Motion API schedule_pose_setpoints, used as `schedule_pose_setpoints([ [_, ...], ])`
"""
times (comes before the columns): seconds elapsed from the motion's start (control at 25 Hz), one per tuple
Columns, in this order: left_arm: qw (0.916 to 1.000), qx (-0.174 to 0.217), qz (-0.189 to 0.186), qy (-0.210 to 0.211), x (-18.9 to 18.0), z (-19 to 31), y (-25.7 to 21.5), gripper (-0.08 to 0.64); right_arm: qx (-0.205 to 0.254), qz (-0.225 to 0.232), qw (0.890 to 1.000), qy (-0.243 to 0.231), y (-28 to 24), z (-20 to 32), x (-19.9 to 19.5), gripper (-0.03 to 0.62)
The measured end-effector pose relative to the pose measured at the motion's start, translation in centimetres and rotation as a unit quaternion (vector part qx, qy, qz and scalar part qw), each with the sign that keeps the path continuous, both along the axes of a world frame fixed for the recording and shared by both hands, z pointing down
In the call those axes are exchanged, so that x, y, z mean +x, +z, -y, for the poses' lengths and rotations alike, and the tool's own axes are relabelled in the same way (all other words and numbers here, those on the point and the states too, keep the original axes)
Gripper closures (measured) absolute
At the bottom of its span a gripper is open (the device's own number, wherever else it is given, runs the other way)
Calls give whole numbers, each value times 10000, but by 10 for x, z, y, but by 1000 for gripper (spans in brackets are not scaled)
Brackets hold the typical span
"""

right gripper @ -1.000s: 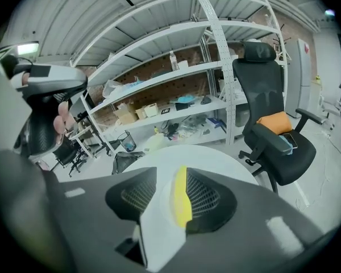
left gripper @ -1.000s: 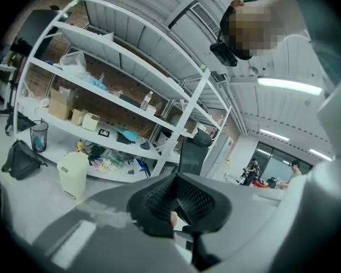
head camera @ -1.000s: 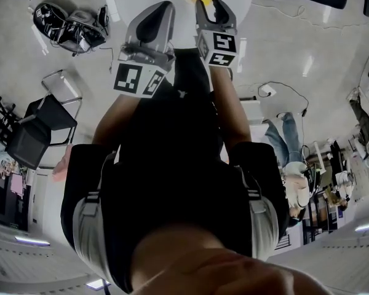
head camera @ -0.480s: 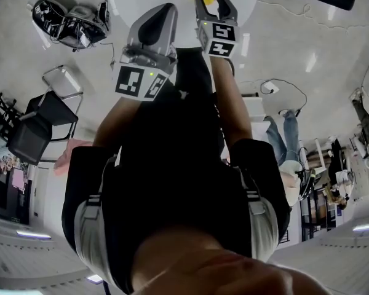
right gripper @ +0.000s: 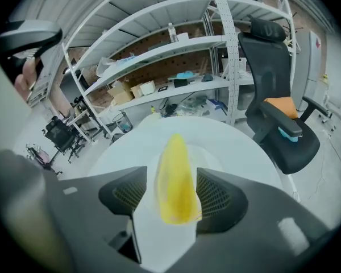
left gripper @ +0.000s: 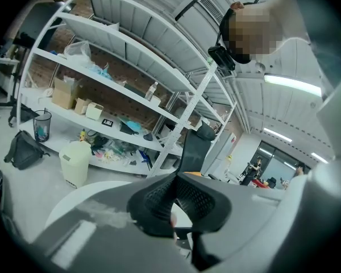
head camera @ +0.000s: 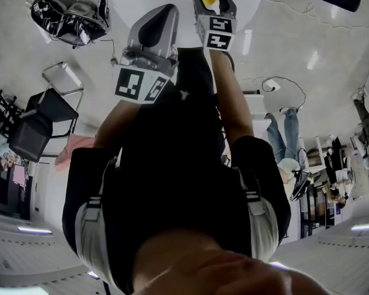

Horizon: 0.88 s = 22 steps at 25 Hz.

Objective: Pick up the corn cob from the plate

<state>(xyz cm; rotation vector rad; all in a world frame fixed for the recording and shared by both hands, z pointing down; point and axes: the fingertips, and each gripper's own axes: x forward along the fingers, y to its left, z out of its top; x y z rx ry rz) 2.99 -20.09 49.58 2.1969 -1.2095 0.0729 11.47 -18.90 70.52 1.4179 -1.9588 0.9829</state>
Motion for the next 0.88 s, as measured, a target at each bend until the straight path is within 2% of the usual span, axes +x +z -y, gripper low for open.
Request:
schedule_pose_setpoints([
  [0.4, 10000, -87, 14, -32, -1, 2, 9, 554, -152, -137, 9998, -25, 21, 2, 0, 285],
  [0.88, 9999, -150, 7, -69, -5, 4, 16, 554, -257, -313, 9991, -96, 39, 4, -5, 285],
])
